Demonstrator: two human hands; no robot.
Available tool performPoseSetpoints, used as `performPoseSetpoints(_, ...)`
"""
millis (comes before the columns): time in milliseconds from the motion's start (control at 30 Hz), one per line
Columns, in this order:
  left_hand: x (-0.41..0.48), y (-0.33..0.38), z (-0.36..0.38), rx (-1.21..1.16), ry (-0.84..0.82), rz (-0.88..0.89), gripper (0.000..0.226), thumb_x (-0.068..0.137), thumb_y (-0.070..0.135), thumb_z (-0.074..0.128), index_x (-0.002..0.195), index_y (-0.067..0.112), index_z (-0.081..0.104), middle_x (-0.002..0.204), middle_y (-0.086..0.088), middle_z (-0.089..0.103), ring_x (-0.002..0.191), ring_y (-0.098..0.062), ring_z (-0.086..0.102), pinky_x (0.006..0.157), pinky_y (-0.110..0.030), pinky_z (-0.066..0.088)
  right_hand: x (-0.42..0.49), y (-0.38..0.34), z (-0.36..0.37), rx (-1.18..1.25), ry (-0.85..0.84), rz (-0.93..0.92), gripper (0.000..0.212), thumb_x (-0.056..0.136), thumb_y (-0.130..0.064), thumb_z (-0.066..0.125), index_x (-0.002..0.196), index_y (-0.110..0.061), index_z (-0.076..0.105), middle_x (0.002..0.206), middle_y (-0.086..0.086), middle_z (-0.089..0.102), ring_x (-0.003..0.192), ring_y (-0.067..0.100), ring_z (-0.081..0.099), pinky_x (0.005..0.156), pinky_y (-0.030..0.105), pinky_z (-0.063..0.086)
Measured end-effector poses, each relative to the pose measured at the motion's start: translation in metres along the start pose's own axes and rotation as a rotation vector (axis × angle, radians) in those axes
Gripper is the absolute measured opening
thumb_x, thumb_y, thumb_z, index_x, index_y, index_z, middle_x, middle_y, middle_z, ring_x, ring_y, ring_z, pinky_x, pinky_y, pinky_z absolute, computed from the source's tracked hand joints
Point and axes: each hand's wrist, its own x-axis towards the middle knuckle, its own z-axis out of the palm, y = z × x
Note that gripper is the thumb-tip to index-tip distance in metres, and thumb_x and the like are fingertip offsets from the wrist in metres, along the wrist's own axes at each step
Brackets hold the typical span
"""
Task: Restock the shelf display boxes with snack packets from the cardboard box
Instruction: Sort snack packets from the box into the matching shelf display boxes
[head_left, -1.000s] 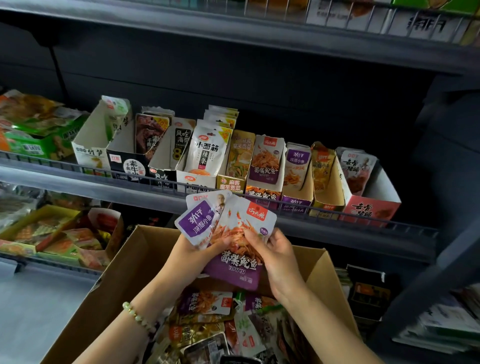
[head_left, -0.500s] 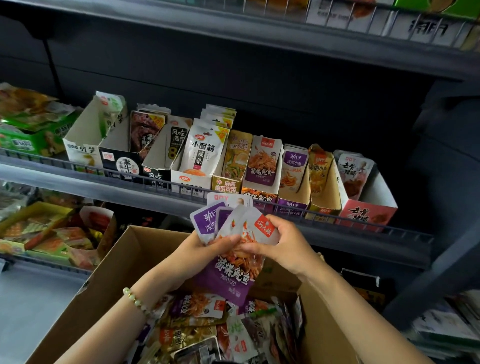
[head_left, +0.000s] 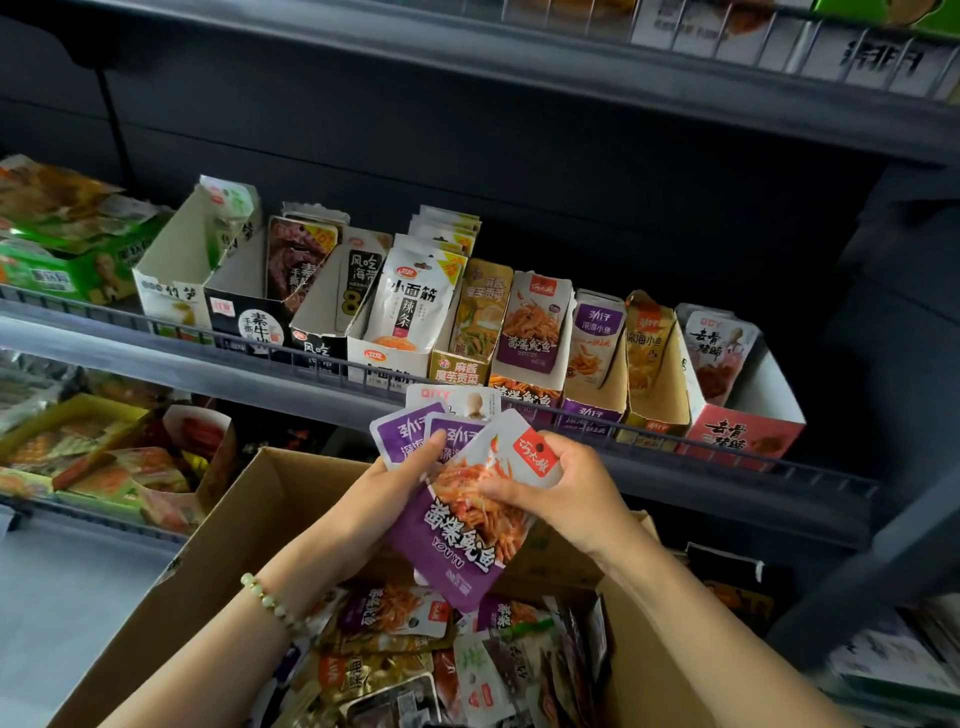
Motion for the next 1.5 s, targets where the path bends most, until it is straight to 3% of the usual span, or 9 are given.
performPoseSetpoints(133,-0.003,0.002,-0.007,0.141,-0.065,0.133,0.069,0.061,0.05,0.082,0.118,0.019,0.06,0.105,-0.002,0.074,0.094,-0.018,0.071,0.077,-0.027,0.057,0.003,0.002,-0.004,0.101,0.059,0.096,0.036,0.065,-0.03,0.083,0.096,-0.022,0.066,0.091,-0.005,0.074,0.086,0.009,0.071,0.074,0.023,0.057)
performPoseSetpoints(267,0.002,0.013,-0.007,0.182,-0.057,0.14,0.03,0.08,0.018,0.069,0.109,0.02,0.061,0.093,0.004,0.076,0.086,-0.012,0.072,0.068,-0.019,0.056,0.008,-0.006,-0.019,0.17,-0.095,0.185,0.049,0.058,-0.031,0.081,0.103,-0.02,0.064,0.098,-0.001,0.074,0.092,0.013,0.07,0.079,0.024,0.056)
performPoseSetpoints(567,0.033,0.047,0.016,0.09,-0.116,0.256,0.023,0.08,0.027,0.061,0.102,0.02,0.06,0.081,0.004,0.076,0.075,-0.011,0.072,0.061,-0.02,0.055,0.037,-0.011,-0.043,0.664,-0.205,0.251,0.089,0.026,-0.03,0.098,0.106,-0.009,0.065,0.099,0.013,0.073,0.088,0.023,0.072,0.069,0.031,0.059)
performPoseSetpoints(800,0.077,0.063,0.009,0.038,0.033,0.207,0.014,0.094,0.025,0.057,0.103,0.016,0.062,0.088,0.0,0.076,0.081,-0.014,0.073,0.074,-0.028,0.057,0.079,-0.043,-0.094,0.259,0.076,0.135,0.05,0.055,-0.019,0.077,0.102,-0.009,0.063,0.101,0.011,0.072,0.099,0.024,0.066,0.099,0.039,0.048)
performPoseSetpoints(933,0.1,0.079,-0.009,0.012,0.167,0.28,0.012,0.092,0.022,0.059,0.102,0.016,0.063,0.089,0.001,0.075,0.082,-0.014,0.071,0.086,-0.034,0.054,0.119,-0.059,-0.125,0.005,0.227,-0.003,0.045,0.056,-0.023,0.083,0.096,-0.016,0.065,0.095,0.002,0.071,0.09,0.015,0.068,0.085,0.033,0.054)
performPoseSetpoints(1000,0.108,0.084,-0.012,-0.015,0.175,0.279,0.013,0.093,0.021,0.059,0.102,0.014,0.062,0.085,0.0,0.075,0.074,-0.012,0.072,0.078,-0.032,0.057,0.143,-0.064,-0.131,-0.195,0.251,-0.051,0.036,0.067,-0.019,0.084,0.095,-0.017,0.062,0.089,-0.004,0.067,0.081,0.007,0.064,0.07,0.022,0.051)
performPoseSetpoints(1233,0.119,0.081,-0.014,-0.106,0.145,0.153,0.015,0.092,0.023,0.059,0.104,0.014,0.061,0.083,-0.003,0.076,0.072,-0.016,0.073,0.063,-0.03,0.055,0.227,-0.048,-0.111,-0.61,0.094,-0.091,0.033,0.065,-0.014,0.087,0.073,-0.017,0.056,0.083,0.003,0.064,0.077,0.017,0.059,0.066,0.029,0.046)
performPoseSetpoints(1333,0.117,0.083,-0.023,-0.077,0.155,0.17,0.016,0.093,0.021,0.058,0.107,0.014,0.061,0.092,-0.007,0.076,0.078,-0.018,0.073,0.065,-0.03,0.057,0.248,-0.036,-0.098,-0.758,0.051,-0.113,0.038,0.067,-0.019,0.086,0.084,-0.019,0.052,0.085,-0.002,0.059,0.077,0.014,0.056,0.059,0.025,0.039)
performPoseSetpoints(1500,0.111,0.086,-0.031,-0.028,0.162,0.186,0.013,0.092,0.021,0.058,0.101,0.013,0.063,0.081,-0.002,0.076,0.071,-0.014,0.073,0.069,-0.031,0.052,0.265,-0.024,-0.101,-1.053,0.071,-0.17,0.042,0.072,-0.036,0.081,0.103,-0.023,0.054,0.104,0.0,0.058,0.096,0.022,0.052,0.076,0.031,0.04)
